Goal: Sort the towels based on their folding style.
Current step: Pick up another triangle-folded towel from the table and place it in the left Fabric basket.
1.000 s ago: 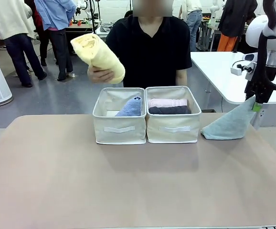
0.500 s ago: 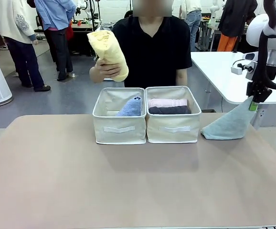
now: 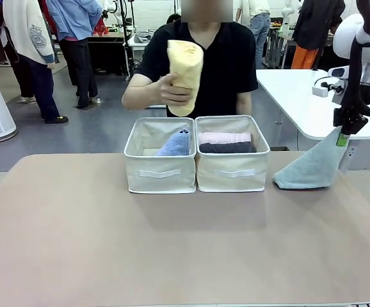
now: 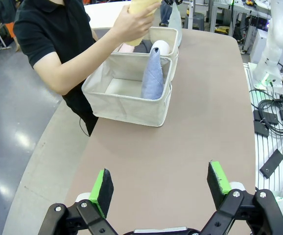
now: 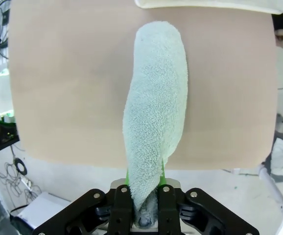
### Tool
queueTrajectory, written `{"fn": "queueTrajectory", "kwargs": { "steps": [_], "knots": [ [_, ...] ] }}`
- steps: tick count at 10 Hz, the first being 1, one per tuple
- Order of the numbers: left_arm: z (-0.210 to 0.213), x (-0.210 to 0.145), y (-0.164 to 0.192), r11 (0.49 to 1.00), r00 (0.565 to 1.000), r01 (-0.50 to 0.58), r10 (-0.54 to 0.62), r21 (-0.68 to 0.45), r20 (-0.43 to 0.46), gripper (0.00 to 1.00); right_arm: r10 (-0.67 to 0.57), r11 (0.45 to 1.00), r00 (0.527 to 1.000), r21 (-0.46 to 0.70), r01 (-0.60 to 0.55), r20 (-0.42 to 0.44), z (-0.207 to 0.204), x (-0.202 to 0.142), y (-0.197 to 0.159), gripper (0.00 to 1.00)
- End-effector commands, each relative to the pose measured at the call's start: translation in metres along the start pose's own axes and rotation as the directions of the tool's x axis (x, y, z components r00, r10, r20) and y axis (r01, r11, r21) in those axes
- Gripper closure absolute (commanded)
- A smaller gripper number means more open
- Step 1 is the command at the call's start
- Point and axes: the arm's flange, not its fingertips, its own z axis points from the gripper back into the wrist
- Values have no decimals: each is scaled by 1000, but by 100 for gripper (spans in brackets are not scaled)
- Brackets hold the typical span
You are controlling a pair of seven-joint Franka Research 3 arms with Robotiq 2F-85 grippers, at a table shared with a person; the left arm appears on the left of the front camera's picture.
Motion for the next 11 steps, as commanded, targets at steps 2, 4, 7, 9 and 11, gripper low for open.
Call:
{"fn": "queueTrajectory", "kwargs": {
  "steps": [2, 4, 7, 9, 11],
  "knots": [
    [0, 1, 0, 1000, 1000, -6, 6, 11, -19, 0, 45, 999, 998, -19, -45, -38, 74, -2, 51, 100],
    [0, 1, 0, 1000, 1000, -6, 6, 11, -19, 0, 86, 995, 996, -39, -87, -8, 139, -2, 91, 95],
    [0, 1, 0, 1000, 1000, -6, 6, 11, -19, 0, 51, 991, 999, -127, -51, -2, 198, 1, 144, 95],
    [0, 1, 0, 1000, 1000, -6, 6, 11, -19, 0, 1, 987, 1000, -159, 0, 8, 198, -1, 165, 95],
    [0, 1, 0, 1000, 1000, -6, 6, 11, -19, 0, 52, 991, 998, -126, -54, -22, 211, 0, 157, 95]
  ]
}}
